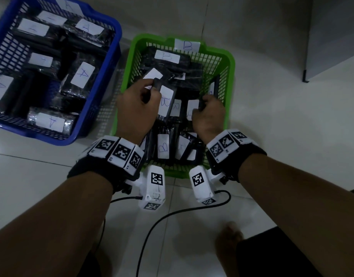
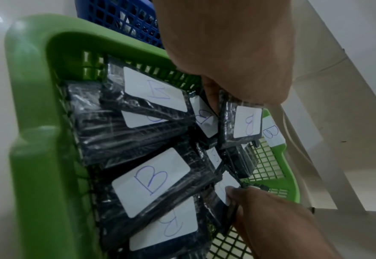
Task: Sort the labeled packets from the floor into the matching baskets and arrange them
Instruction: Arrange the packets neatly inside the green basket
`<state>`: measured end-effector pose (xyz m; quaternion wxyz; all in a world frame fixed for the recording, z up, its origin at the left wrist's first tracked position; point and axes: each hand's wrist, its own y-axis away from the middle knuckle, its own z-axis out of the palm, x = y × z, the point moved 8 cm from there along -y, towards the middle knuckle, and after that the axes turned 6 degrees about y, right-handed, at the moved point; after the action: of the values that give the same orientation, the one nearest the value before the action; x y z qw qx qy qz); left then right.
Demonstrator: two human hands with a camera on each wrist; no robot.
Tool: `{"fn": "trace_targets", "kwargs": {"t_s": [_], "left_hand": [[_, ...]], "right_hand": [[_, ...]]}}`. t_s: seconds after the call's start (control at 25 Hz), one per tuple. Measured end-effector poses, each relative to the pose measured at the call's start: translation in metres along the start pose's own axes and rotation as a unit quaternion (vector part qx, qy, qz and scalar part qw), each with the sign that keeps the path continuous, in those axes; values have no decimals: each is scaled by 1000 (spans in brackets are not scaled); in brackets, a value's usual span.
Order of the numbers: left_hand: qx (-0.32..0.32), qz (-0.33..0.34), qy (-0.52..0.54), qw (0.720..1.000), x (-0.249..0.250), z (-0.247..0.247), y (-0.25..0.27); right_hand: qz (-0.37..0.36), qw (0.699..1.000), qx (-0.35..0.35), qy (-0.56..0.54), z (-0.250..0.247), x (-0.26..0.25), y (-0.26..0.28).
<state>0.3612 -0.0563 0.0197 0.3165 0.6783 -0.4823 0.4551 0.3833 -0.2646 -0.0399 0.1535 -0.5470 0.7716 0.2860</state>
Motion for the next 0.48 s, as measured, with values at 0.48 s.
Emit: {"fn": "trace_targets", "kwargs": {"t_s": [0.48], "left_hand": [[-21, 16, -42, 999, 9, 5, 2]], "right_hand": [[-37, 995, 10, 89, -16, -20, 5]]}}
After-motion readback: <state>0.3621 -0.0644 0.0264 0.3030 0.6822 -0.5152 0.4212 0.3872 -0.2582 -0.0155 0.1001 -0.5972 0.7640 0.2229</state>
